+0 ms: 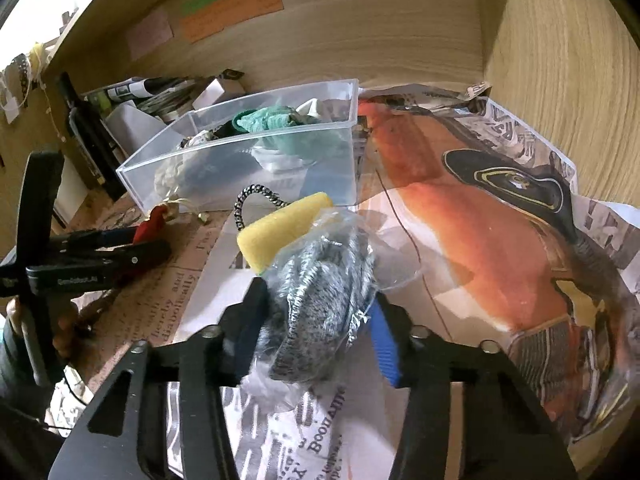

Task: Organize soft objects
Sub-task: 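Grasp the bagged grey item with the right tool while the left grasps the red pouch, then carry the bagged grey item and red pouch into the box and release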

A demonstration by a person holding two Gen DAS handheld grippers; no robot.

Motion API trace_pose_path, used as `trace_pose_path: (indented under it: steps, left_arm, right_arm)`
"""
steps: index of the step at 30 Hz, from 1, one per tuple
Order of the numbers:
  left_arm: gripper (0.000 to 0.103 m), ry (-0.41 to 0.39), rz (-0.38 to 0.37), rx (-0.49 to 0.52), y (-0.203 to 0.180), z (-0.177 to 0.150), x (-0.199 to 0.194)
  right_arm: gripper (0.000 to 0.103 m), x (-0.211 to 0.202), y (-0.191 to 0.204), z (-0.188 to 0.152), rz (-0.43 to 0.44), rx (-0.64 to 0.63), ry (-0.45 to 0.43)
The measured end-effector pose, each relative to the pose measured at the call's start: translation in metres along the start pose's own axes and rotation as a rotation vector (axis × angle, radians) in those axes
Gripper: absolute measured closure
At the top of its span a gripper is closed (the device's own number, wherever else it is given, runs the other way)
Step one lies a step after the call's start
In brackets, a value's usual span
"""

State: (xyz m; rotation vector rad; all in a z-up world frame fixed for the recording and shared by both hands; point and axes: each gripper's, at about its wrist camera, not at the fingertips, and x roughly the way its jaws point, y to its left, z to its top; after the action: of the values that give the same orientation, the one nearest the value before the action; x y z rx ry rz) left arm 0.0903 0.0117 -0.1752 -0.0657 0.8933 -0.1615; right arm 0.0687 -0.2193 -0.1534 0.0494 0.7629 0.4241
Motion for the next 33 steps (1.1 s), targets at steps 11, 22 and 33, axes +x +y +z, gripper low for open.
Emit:
trace_pose_path:
  steps: [11, 22, 33]
  left_arm:
    - [0.059, -0.041, -0.014, 0.023, -0.003, -0.008, -0.024]
    - [0.059, -0.203, -0.012, 0.032, -0.011, 0.012, -0.077]
    - [0.059, -0.338, 0.016, 0.028, -0.009, 0.053, -0.105]
  right_arm:
    - [0.075, -0.021, -0.006, 0.009, -0.027, 0.0, -0.062]
    - [0.074, -0.053, 0.001, 0.037, -0.044, -0.05, -0.213]
    - [0.074, -0.051, 0.027, 0.085, 0.026, -0.147, -0.318]
